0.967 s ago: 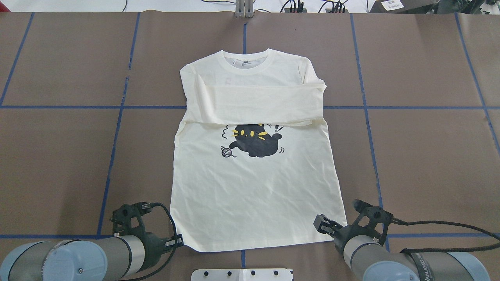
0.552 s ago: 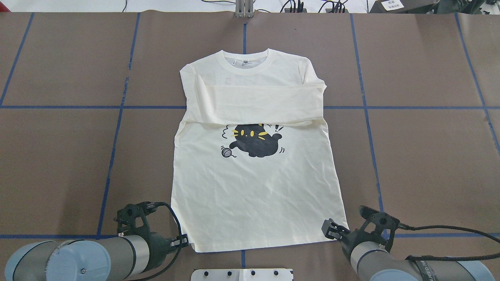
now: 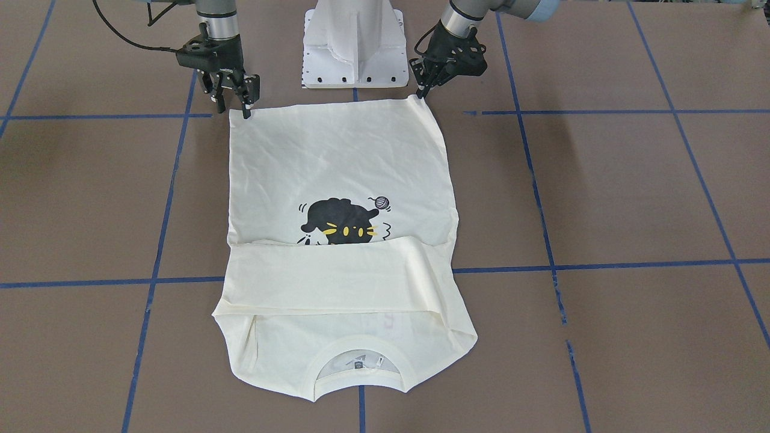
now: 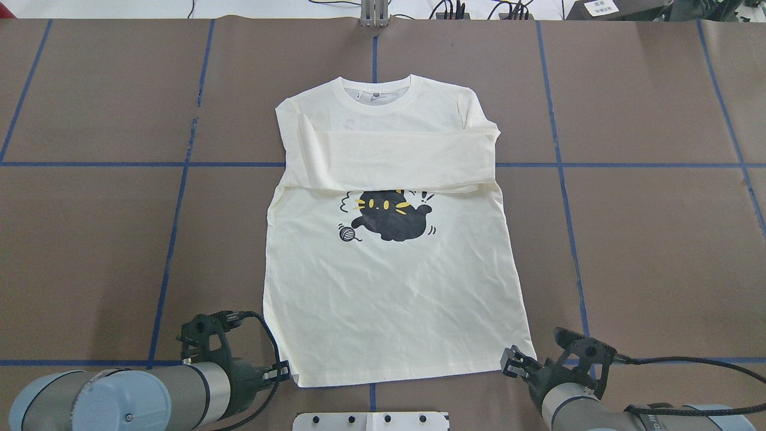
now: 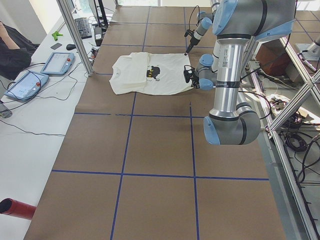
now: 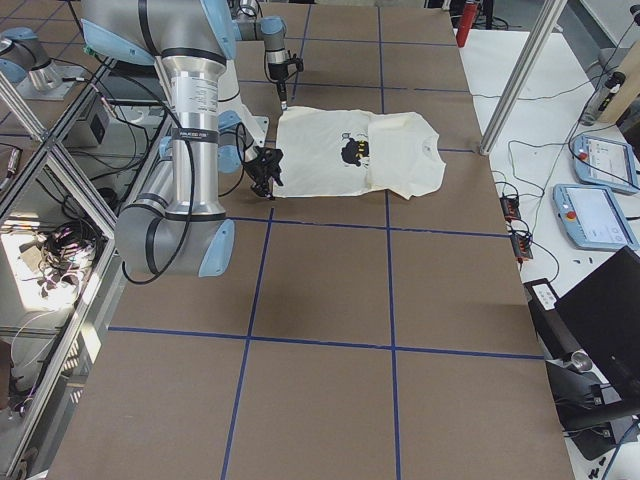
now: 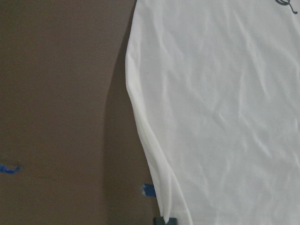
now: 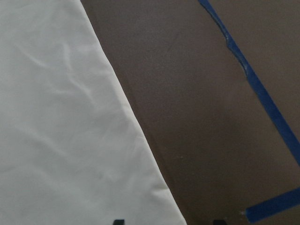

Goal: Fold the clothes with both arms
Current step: 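Close both grippers on the bottom hem corners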

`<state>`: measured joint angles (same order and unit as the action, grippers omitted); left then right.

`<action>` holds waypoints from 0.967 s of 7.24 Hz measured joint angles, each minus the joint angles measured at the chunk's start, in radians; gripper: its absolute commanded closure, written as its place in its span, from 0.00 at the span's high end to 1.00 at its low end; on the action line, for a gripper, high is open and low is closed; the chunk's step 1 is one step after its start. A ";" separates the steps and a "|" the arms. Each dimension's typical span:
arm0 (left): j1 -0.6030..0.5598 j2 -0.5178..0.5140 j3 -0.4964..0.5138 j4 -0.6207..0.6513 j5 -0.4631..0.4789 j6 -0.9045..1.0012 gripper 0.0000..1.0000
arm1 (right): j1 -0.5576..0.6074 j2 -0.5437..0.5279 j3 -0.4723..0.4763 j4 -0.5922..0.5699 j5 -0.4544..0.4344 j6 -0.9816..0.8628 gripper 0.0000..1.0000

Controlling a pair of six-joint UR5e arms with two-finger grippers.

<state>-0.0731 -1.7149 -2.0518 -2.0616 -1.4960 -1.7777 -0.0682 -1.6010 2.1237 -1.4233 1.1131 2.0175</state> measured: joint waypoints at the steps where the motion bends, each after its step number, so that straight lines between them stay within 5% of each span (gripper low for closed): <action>1: 0.002 0.000 0.000 0.000 0.001 -0.001 0.00 | -0.005 0.000 -0.005 0.000 -0.003 0.003 0.26; 2: 0.004 0.000 -0.001 0.000 0.001 -0.002 0.00 | -0.008 0.000 -0.008 0.000 -0.006 0.005 0.00; 7: 0.007 0.000 -0.001 0.000 0.003 -0.004 0.00 | -0.005 0.000 0.001 0.001 -0.015 0.005 0.00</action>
<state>-0.0661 -1.7150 -2.0525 -2.0617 -1.4928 -1.7814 -0.0732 -1.6008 2.1247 -1.4223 1.0982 2.0223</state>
